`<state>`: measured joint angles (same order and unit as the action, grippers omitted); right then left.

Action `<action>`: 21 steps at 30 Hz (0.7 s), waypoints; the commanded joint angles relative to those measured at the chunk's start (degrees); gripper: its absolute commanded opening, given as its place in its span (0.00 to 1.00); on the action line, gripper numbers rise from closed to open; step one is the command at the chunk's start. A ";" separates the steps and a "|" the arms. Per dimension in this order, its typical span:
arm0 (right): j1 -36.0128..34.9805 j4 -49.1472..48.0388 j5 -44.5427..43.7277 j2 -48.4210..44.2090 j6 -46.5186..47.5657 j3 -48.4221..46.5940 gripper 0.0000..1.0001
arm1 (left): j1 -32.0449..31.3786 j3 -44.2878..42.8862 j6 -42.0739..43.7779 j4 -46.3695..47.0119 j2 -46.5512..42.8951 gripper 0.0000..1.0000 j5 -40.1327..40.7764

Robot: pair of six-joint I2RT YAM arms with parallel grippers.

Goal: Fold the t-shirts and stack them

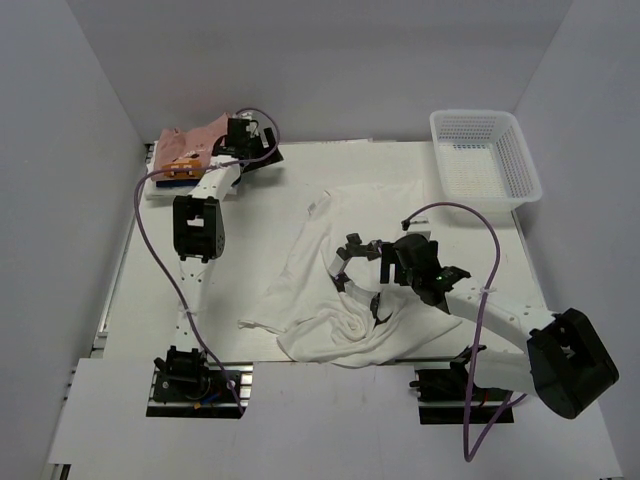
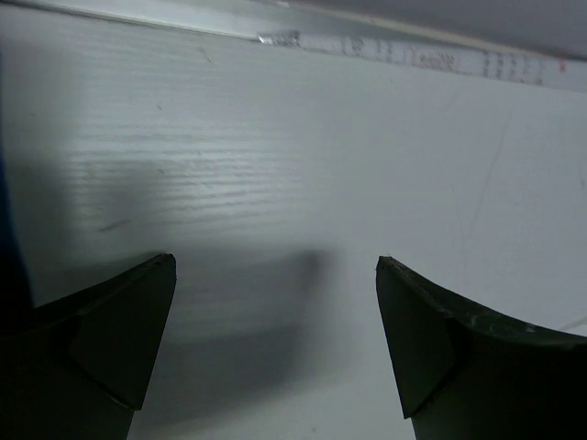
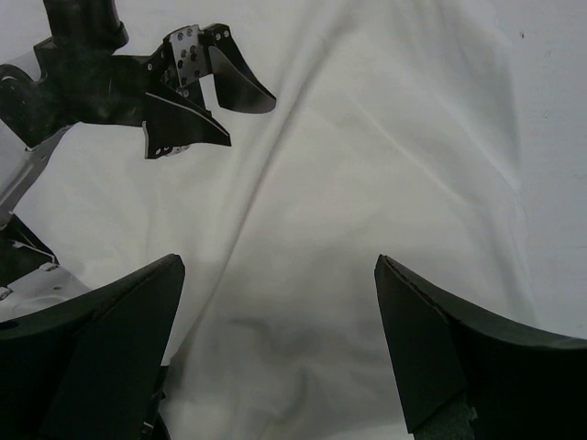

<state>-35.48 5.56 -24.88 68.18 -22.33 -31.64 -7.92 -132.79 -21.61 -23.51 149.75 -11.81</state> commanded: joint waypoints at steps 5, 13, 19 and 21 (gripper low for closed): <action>0.59 -0.55 -2.62 -4.02 -1.49 0.08 0.90 | 2.38 -1.34 1.39 3.02 -3.58 1.00 13.82; 1.03 0.58 -3.59 -5.17 -2.45 -0.53 0.90 | 3.53 -3.08 4.12 2.24 -1.57 1.00 18.22; 1.21 1.29 -3.86 -5.25 -2.81 -0.79 0.90 | 5.20 -4.14 4.64 3.29 1.68 1.00 17.09; 1.03 1.03 -4.12 -5.08 -2.72 -0.97 0.90 | 5.73 -4.14 5.16 3.91 2.30 1.00 17.09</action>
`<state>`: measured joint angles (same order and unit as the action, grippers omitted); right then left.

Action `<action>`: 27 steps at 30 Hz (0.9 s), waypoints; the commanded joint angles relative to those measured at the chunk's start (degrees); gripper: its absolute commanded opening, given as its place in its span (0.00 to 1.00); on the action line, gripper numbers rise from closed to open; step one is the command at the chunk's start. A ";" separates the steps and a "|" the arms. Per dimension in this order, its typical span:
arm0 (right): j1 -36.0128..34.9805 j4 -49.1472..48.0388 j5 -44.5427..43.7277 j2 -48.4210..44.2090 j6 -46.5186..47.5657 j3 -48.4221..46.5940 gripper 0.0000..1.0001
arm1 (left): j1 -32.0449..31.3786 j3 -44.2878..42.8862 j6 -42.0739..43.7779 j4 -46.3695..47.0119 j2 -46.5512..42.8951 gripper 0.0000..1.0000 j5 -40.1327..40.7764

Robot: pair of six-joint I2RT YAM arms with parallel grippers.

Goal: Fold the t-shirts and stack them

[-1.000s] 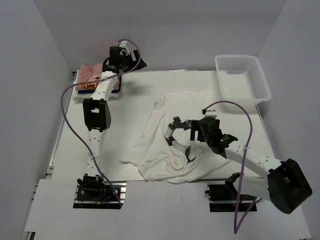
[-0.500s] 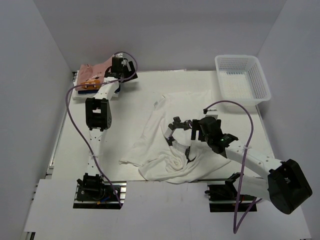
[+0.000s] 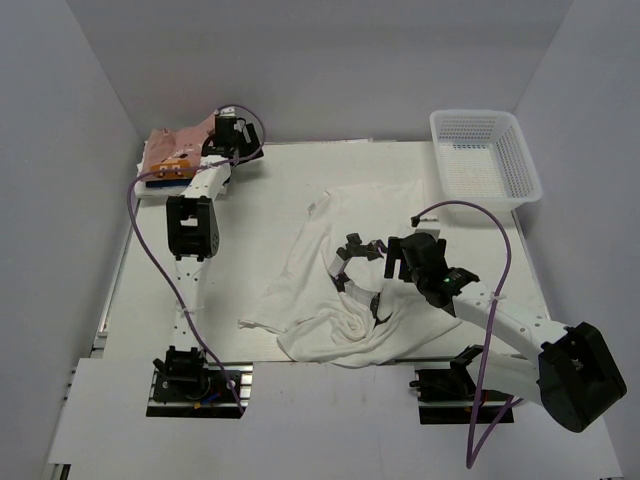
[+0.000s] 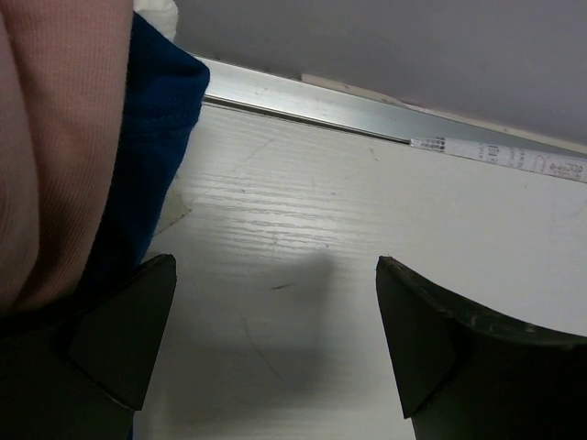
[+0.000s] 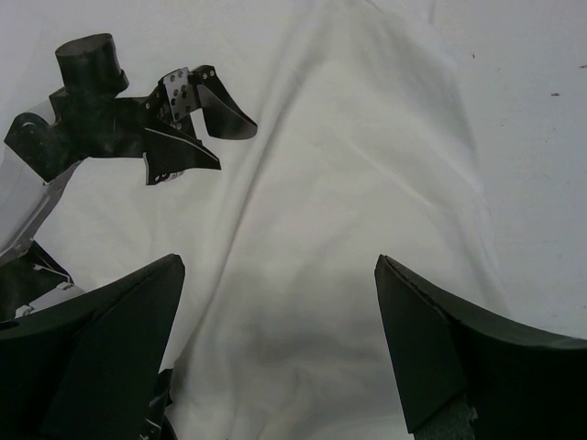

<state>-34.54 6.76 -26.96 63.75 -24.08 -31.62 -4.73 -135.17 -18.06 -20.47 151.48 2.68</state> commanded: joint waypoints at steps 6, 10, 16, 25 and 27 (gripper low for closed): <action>0.27 0.35 -0.73 1.29 0.69 -2.66 0.90 | 2.53 -3.16 1.11 2.02 0.57 1.00 0.59; 0.27 2.46 -0.02 2.09 0.78 -4.94 0.90 | 2.53 2.27 0.49 5.17 -5.04 1.00 -5.82; 0.27 3.59 3.31 -0.29 0.79 -6.70 0.90 | -1.85 8.25 2.95 4.13 -18.31 1.00 -15.86; 3.68 12.57 2.35 0.14 -7.12 -8.99 0.90 | -13.71 32.06 6.46 2.89 -29.66 1.00 -13.93; 4.48 14.15 2.44 0.59 -6.95 -9.69 0.90 | -17.39 36.55 7.17 2.89 -30.19 1.00 -13.32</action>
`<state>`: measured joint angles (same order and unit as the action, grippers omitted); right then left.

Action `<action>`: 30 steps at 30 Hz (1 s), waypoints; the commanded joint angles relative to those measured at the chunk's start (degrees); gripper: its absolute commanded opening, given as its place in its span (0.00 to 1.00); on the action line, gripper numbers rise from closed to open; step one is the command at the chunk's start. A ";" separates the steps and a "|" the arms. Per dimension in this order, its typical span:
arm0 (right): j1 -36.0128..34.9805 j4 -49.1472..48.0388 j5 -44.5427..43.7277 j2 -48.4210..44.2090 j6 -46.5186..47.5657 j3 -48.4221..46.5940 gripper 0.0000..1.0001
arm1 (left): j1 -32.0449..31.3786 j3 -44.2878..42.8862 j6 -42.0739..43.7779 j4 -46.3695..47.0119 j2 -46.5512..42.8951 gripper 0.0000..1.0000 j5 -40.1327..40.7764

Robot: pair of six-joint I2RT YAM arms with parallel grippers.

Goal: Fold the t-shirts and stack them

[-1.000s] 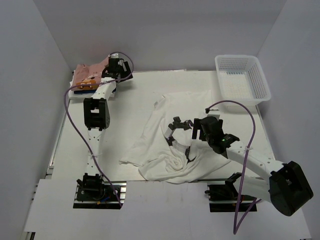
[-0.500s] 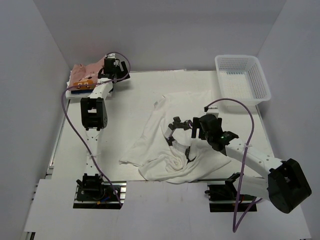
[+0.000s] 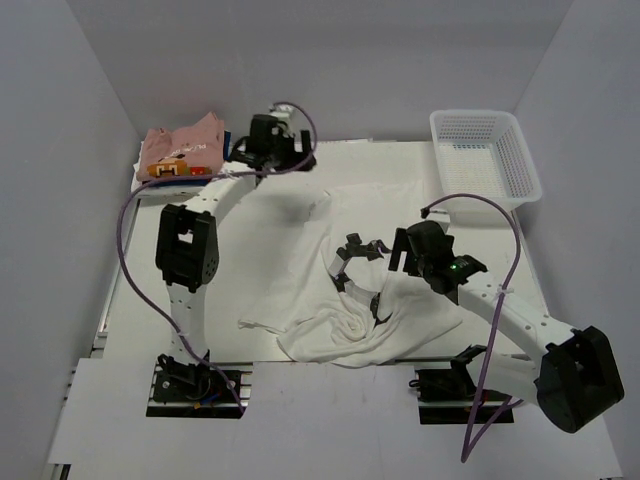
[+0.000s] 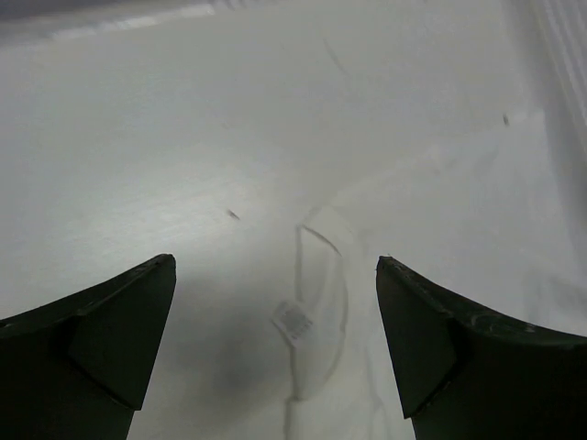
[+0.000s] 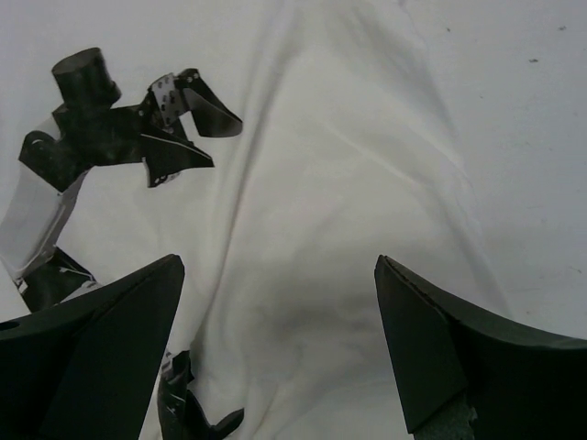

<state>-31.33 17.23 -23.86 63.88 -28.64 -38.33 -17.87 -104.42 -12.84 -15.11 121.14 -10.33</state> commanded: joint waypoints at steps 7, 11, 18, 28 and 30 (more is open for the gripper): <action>6.71 6.67 2.67 0.02 -2.12 -1.15 0.90 | -9.28 5.11 2.64 -7.29 5.41 1.00 5.84; 8.04 7.12 3.73 -1.03 -2.12 1.41 0.90 | -9.82 3.70 3.44 -10.28 8.49 0.88 11.20; 8.57 6.76 5.40 -3.41 1.04 2.91 0.90 | -9.21 6.15 -2.26 -12.66 9.81 0.00 23.65; 8.04 2.19 10.24 2.30 5.70 0.62 0.90 | 0.19 26.60 -20.98 -16.97 -4.94 0.00 45.57; 8.22 0.53 10.76 2.74 6.49 -0.08 0.90 | 2.74 29.26 -22.48 -17.49 -8.28 0.00 43.82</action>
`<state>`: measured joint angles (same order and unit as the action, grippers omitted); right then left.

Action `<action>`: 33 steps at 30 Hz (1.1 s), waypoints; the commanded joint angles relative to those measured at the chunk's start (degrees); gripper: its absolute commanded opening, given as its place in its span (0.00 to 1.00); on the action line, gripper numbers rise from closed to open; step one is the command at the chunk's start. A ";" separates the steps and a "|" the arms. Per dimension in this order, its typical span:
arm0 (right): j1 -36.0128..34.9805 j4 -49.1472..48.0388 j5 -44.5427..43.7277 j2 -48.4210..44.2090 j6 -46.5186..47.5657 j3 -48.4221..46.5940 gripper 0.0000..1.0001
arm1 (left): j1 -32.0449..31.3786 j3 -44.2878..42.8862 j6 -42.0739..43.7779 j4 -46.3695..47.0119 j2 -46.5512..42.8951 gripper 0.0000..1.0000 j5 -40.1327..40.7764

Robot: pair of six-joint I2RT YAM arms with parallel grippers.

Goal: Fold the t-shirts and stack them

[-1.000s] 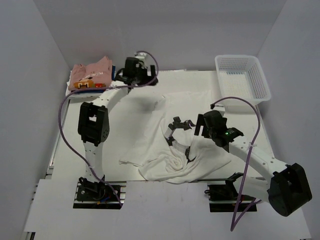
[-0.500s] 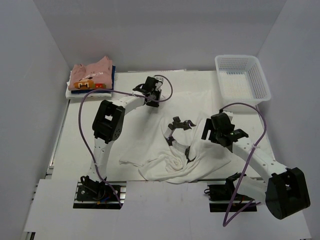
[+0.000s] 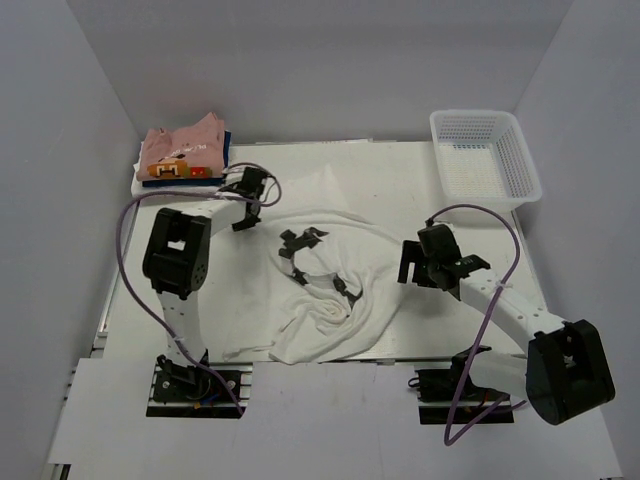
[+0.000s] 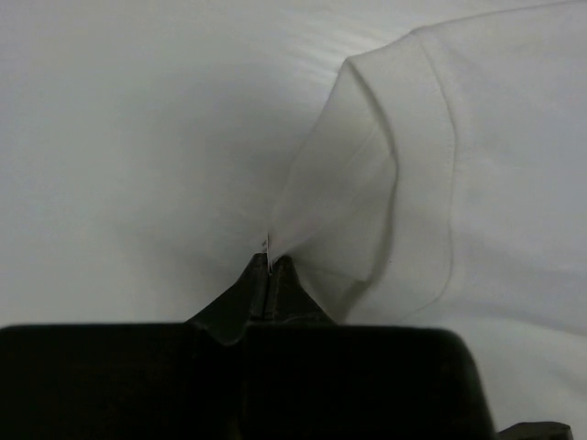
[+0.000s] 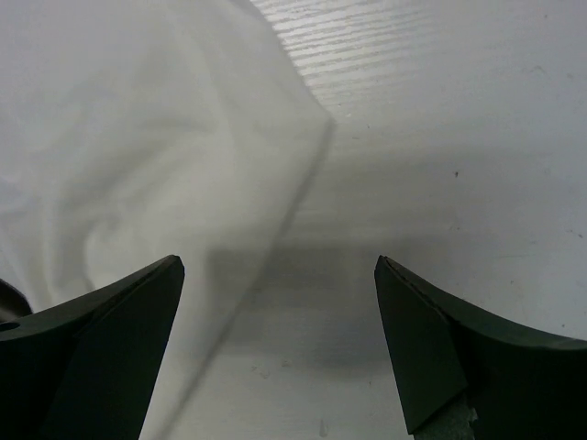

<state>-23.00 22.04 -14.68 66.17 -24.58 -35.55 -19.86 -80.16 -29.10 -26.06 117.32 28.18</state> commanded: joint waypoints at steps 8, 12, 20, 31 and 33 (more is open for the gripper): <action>-0.37 -9.73 10.19 4.40 2.17 -0.93 0.90 | 4.21 9.14 -0.78 -0.66 -9.74 0.00 -1.81; -0.46 -15.87 18.96 8.26 0.77 -0.40 0.90 | 4.21 10.38 0.45 1.01 -11.58 0.00 -3.04; -1.78 -19.31 22.76 10.90 -0.29 0.22 0.85 | 4.21 12.83 2.90 4.70 -13.17 0.00 -6.38; -1.87 -22.40 20.49 21.63 -1.70 -6.62 0.12 | 4.21 9.59 4.05 6.29 -13.25 0.00 -11.49; -1.78 -19.26 15.32 20.67 -0.82 -9.08 0.00 | 4.21 9.58 4.05 5.76 -15.87 0.00 -10.26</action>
<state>-24.67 1.39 6.04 87.85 -26.20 -40.10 -15.55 -68.45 -25.47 -20.95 107.66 18.04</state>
